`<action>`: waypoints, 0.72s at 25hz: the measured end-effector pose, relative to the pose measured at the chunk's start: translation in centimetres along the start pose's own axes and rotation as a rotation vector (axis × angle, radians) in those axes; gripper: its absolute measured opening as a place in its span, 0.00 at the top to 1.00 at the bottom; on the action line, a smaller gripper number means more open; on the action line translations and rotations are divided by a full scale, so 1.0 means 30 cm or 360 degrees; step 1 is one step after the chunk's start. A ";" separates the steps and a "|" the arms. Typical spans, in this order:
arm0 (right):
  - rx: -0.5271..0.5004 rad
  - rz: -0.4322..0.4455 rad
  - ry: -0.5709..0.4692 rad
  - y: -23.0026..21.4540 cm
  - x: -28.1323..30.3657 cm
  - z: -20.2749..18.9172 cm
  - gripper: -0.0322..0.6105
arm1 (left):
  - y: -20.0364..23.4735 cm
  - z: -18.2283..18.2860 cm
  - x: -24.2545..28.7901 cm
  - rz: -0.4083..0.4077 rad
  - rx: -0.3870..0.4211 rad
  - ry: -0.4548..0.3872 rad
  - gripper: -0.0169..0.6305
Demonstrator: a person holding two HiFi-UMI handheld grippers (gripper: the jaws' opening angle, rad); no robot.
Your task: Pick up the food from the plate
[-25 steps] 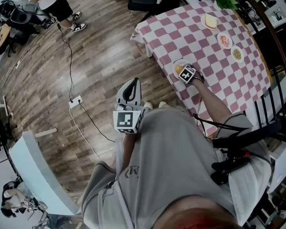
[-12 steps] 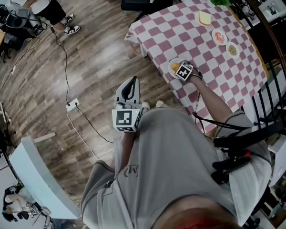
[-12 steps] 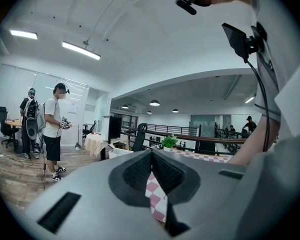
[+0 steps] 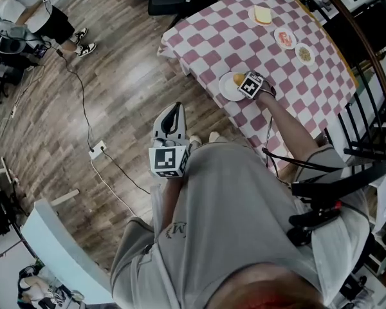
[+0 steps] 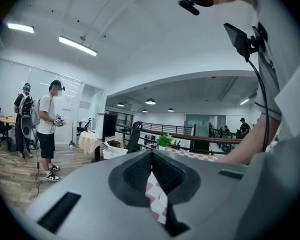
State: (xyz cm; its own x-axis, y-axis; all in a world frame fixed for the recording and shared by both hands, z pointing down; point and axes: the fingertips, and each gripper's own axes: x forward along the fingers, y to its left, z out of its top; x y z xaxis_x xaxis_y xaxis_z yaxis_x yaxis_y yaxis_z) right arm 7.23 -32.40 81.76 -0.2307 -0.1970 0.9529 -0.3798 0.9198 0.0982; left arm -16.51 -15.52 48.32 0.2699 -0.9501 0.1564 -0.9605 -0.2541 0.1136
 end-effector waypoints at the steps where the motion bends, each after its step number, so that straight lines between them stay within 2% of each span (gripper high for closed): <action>1: 0.0029 -0.0016 0.0005 -0.017 -0.011 -0.016 0.47 | -0.008 -0.001 0.005 -0.0016 0.0002 0.0004 0.96; 5: 0.0199 -0.0133 0.0143 -0.106 -0.076 -0.133 0.47 | -0.039 -0.005 0.025 -0.0077 0.0010 0.0017 0.96; 9: 0.0260 -0.0124 0.0021 -0.161 -0.065 -0.157 0.47 | -0.063 -0.007 0.044 -0.0125 0.0033 0.0034 0.96; 15: 0.0368 -0.0179 0.0079 -0.258 -0.047 -0.275 0.47 | -0.079 -0.013 0.051 -0.0147 0.0066 0.0062 0.96; 18: 0.0439 -0.0221 0.0158 -0.306 -0.050 -0.334 0.47 | -0.082 -0.019 0.049 -0.0140 0.0075 0.0078 0.96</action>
State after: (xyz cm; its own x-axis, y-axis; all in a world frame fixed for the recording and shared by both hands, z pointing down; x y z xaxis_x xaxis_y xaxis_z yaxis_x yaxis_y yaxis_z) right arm 20.03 -37.14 82.32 -0.0766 -0.2675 0.9605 -0.6332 0.7572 0.1604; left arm -13.72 -16.19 48.82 0.3550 -0.9141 0.1959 -0.9348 -0.3453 0.0828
